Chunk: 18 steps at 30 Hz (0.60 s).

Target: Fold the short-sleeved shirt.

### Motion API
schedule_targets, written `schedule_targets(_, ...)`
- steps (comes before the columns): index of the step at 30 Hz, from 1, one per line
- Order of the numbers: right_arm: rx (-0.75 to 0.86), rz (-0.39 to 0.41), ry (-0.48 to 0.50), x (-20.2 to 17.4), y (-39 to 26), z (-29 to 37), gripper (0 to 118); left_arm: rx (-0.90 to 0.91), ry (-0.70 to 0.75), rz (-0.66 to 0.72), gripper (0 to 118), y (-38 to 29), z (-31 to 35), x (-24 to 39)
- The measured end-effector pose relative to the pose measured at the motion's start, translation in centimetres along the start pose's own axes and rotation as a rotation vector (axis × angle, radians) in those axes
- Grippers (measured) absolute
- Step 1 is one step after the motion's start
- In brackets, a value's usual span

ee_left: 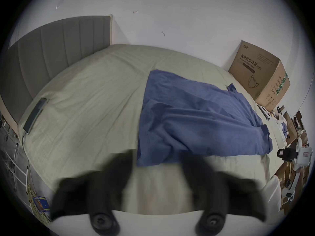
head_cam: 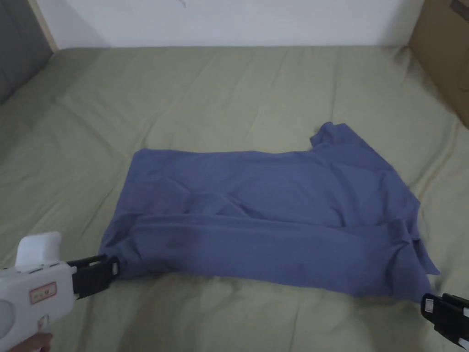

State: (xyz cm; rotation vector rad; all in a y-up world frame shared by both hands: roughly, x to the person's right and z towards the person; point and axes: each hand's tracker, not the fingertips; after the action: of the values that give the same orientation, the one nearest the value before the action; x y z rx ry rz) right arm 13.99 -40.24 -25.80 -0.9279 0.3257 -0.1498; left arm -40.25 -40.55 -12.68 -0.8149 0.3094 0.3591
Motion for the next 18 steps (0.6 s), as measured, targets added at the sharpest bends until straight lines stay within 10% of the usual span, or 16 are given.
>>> schedule_targets(5, -0.032, 0.011, -0.020, -0.3, -0.3, -1.0, 0, -0.114, 0.033, -0.033, 91, 0.1, -4.6, 0.5)
schedule_targets(7, -0.040, 0.018, -0.017, -0.3, -0.4, -1.7, 0, -0.179, 0.066, -0.054, 52, -0.3, -6.0, 0.9)
schedule_targets(9, -0.044, 0.016, -0.023, -0.4, -0.4, -2.2, 0, -0.131, 0.084, -0.089, 37, -0.3, -5.3, 1.3)
schedule_targets(11, -0.051, 0.023, -0.034, -0.6, -0.3, -3.0, 26, -0.112, 0.082, -0.089, 3, 0.4, -4.2, 0.9)
schedule_targets(13, -0.063, 0.043, -0.056, -0.9, 0.1, -3.9, 94, -0.155, 0.003, -0.063, 3, 1.3, -3.9, 0.1)
schedule_targets(18, -0.043, 0.074, -0.068, -0.9, 1.1, -5.7, 102, -0.121, 0.022, -0.119, 3, 1.8, -2.9, 0.6)
